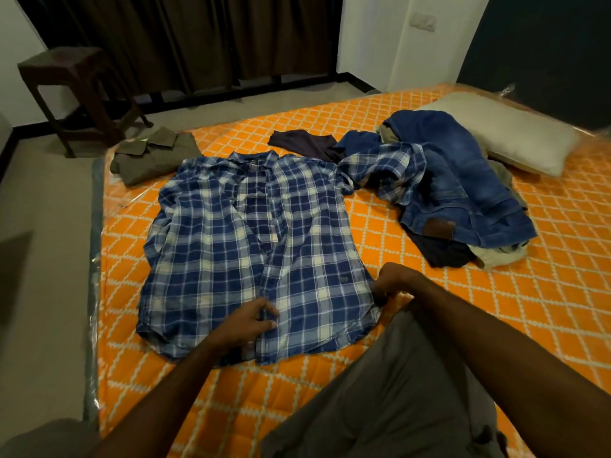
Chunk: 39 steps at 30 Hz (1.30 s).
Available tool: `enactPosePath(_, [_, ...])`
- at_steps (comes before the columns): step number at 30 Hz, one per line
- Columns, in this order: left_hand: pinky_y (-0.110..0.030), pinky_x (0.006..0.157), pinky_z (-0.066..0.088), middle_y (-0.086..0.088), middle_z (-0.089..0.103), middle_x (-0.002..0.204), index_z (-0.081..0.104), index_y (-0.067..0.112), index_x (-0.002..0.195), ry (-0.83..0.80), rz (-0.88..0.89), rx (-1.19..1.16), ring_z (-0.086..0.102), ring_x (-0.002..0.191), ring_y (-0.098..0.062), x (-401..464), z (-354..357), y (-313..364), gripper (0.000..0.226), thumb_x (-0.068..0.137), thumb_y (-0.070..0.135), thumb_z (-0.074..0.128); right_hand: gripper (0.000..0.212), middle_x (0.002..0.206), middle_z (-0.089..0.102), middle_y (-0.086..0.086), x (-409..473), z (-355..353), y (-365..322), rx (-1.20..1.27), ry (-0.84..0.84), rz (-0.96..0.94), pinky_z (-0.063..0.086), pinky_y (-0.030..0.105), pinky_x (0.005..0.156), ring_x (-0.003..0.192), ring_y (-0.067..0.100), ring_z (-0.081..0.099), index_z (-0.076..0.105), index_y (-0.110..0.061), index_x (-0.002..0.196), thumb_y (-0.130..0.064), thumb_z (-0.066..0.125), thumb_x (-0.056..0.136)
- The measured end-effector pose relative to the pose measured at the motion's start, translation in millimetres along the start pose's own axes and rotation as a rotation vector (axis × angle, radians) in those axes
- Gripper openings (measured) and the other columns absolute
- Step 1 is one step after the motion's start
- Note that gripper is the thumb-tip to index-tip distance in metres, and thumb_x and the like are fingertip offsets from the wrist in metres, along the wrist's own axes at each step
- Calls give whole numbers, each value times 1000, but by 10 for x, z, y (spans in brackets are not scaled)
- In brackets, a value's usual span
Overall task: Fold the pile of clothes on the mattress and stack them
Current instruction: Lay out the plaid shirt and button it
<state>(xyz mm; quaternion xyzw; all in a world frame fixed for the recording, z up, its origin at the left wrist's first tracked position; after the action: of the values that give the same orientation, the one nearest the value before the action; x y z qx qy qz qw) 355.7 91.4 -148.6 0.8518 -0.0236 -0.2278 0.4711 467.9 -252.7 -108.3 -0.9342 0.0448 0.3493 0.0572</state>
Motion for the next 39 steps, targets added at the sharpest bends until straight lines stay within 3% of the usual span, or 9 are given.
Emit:
enactPosePath(4, [-27,74,54,-3,65,106,58,20,115,39,2,11,65,89,-14,-3,13,59,25,93,15,69,35,88,60,7,-47,-22,-22,-185,-40,-29,45,29,72,81,21,58,51,-16,66,-23,80,84])
enactPosePath(9, [-30,67,52,-10,65,93,45,22,124,86,-34,-66,67,80,-17,-12,21,75,36,96,22,67,30,71,64,2,-125,44,48,-254,-97,42,49,32,83,81,24,62,53,-13,69,-20,73,90])
enactPosePath(12, [-31,69,56,-9,64,90,37,20,130,199,-44,-122,68,83,-21,-17,48,124,44,96,22,66,19,112,62,8,-215,58,-97,-171,152,-3,42,47,99,112,32,60,57,-15,103,-31,62,94])
enactPosePath(17, [-40,55,57,-16,54,96,37,21,133,336,-89,-213,60,78,-31,-18,42,156,42,99,8,57,15,107,59,9,-426,162,-747,-54,508,-370,43,41,81,97,32,59,53,-14,104,-12,57,90])
enactPosePath(22, [-38,51,49,-15,59,92,49,10,121,429,-212,-300,55,67,-25,-56,92,75,31,99,-6,33,2,92,67,6,-540,613,-1355,409,109,-678,50,21,66,76,13,63,59,-10,95,-12,61,95])
enactPosePath(26, [-36,52,47,-14,61,85,64,3,104,375,-224,-356,56,61,-22,-83,107,78,37,93,-13,33,19,93,68,6,-454,924,-1611,530,89,-621,54,39,76,85,22,65,58,-15,96,-34,60,99])
enactPosePath(29, [-38,64,56,-14,66,105,65,12,116,284,-114,-325,68,75,-20,-98,115,155,46,89,-16,41,46,86,71,3,-423,936,-1625,692,45,-535,49,29,67,79,17,67,61,-12,100,-57,65,90])
enactPosePath(34, [-38,53,59,-18,59,116,36,16,141,380,-144,-660,70,67,-26,-83,126,138,48,100,-9,43,15,81,65,5,-269,861,-1531,725,-54,-527,51,28,61,70,15,62,60,-13,90,-11,73,86])
enactPosePath(39, [-42,53,60,-17,54,115,48,12,125,427,-163,-386,70,71,-26,-145,133,100,31,99,-5,50,24,75,54,6,-239,914,-1468,806,-93,-522,46,31,61,68,18,52,51,-14,81,8,57,89])
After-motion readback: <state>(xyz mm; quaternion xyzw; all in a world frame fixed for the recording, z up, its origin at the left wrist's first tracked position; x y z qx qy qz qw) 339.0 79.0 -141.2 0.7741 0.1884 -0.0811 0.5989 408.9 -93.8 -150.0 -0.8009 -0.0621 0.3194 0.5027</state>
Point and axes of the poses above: each hand's wrist, its own x-axis towards the middle knuckle, its own z-axis out of the palm, y = z × x, the point moved 2 cm from there along x, towards the middle knuckle
